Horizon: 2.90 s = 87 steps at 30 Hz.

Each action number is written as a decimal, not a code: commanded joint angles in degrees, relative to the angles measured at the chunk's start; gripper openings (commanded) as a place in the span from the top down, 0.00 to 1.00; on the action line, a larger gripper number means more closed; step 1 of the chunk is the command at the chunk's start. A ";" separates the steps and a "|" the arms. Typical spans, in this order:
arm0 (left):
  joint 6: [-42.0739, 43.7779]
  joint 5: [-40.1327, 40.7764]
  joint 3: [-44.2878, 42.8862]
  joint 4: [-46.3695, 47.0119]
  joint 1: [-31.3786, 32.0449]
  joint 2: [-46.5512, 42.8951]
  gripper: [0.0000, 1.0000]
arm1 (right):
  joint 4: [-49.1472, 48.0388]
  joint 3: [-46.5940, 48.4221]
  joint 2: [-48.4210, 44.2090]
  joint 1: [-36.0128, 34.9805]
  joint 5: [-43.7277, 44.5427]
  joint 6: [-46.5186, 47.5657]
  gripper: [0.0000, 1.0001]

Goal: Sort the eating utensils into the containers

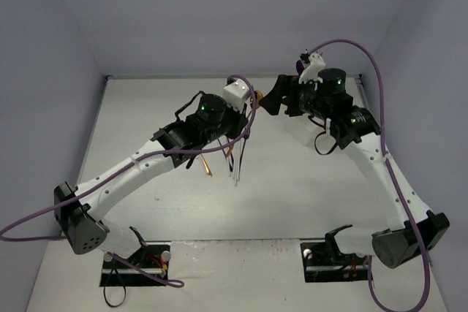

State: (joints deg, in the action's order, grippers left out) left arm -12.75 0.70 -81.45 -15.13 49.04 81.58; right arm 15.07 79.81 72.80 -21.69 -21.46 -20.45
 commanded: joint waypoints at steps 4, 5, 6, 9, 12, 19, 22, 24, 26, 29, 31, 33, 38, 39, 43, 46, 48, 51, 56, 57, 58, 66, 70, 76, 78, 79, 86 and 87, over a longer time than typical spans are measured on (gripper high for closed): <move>1.85 -3.56 -1.83 6.25 0.95 -2.96 1.00 | -5.18 2.65 2.20 -0.66 -4.80 -0.84 0.32; 1.90 -3.92 -1.87 6.26 1.11 -2.78 1.00 | -5.31 2.63 2.39 -0.81 -4.86 -0.82 0.33; 1.97 -4.13 -1.87 6.29 1.23 -2.58 1.00 | -5.43 2.66 2.57 -1.00 -4.98 -0.82 0.35; 2.09 -4.28 -1.90 6.62 1.35 -2.25 1.00 | -5.69 2.69 3.12 -1.27 -4.82 -0.76 0.40; 2.11 -4.93 -2.05 7.14 1.41 -1.68 1.00 | -5.93 2.45 3.75 -1.42 -4.91 -0.73 0.53; 1.88 -5.89 -2.05 7.11 1.41 -0.28 1.00 | -6.36 1.43 3.81 -1.57 -3.91 0.47 0.92; 1.44 -5.38 -1.28 7.09 1.41 0.03 1.00 | -6.32 1.22 3.35 -1.42 -2.87 1.30 1.00; 1.07 -4.18 -0.52 7.05 1.41 0.02 0.95 | -6.22 1.33 3.23 -1.37 -1.76 1.94 1.00; 0.70 -2.31 0.45 6.95 1.24 -0.20 0.79 | -6.19 1.69 3.14 -1.22 0.10 3.19 1.00; 0.17 0.05 1.68 6.67 1.00 -0.61 0.56 | -6.15 2.56 3.34 -0.40 2.93 5.23 1.00; -0.73 2.47 3.00 6.08 0.41 -1.16 0.41 | -6.04 3.58 3.84 0.64 6.23 7.73 1.00; -2.16 4.23 4.18 4.84 -0.60 -1.67 0.30 | -6.01 4.68 4.48 1.55 9.72 9.98 1.00; -6.62 5.56 10.71 2.28 -4.75 -5.23 0.12 | -6.13 9.68 8.84 4.75 17.95 14.20 1.00; -7.37 5.62 12.03 1.60 -5.83 -6.14 0.08 | -6.18 11.22 10.10 6.06 19.04 14.83 1.00; -9.28 5.69 16.39 -1.95 -9.74 -9.31 0.03 | -6.25 17.47 15.34 9.07 22.94 17.28 1.00; -10.18 5.39 20.47 -4.18 -13.12 -12.29 0.03 | -6.36 22.56 19.58 10.78 24.73 19.38 1.00; -10.32 5.11 22.42 -4.88 -15.14 -13.94 0.03 | -6.38 25.96 22.32 11.17 26.22 21.35 1.00; -9.55 5.46 25.38 -6.18 -17.56 -16.36 0.03 | -6.69 30.28 26.13 11.34 28.79 24.86 1.00; -7.56 5.56 27.83 -7.03 -19.94 -18.73 0.03 | -7.77 35.22 31.57 11.41 30.95 29.23 1.00; -7.45 5.59 27.88 -7.11 -20.00 -18.74 0.03 | -7.83 35.39 32.33 11.42 31.06 29.40 1.00; -6.96 5.45 28.07 -7.16 -20.24 -18.74 0.03 | -8.13 36.13 33.27 11.47 31.55 30.13 1.00; -5.71 4.49 28.73 -7.04 -20.65 -17.91 0.03 | -9.77 37.05 37.77 11.59 32.06 31.12 1.00; -5.54 3.97 29.22 -6.35 -20.65 -17.19 0.03 | -10.42 35.29 39.14 11.64 31.35 30.44 1.00; -5.58 3.38 30.14 -5.68 -20.65 -16.19 0.03 | -12.04 31.11 40.45 11.50 29.85 29.91 1.00; -5.63 3.36 30.40 -5.41 -20.65 -16.27 0.03 | -12.23 29.98 40.47 11.32 29.94 30.34 1.00; -5.69 3.41 30.45 -5.30 -20.65 -16.27 0.03 | -12.43 29.42 40.42 11.32 30.10 30.49 0.98; -6.48 3.62 30.53 -5.67 -20.65 -16.04 0.03 | -12.96 26.40 39.98 11.22 28.18 31.76 0.81; -6.88 3.70 30.38 -5.96 -20.65 -16.19 0.03 | -12.96 26.09 39.60 11.15 27.43 31.60 0.71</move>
State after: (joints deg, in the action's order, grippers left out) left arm -19.12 4.32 -50.15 -23.27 28.80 65.87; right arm 7.22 106.41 114.78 -10.22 7.93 10.33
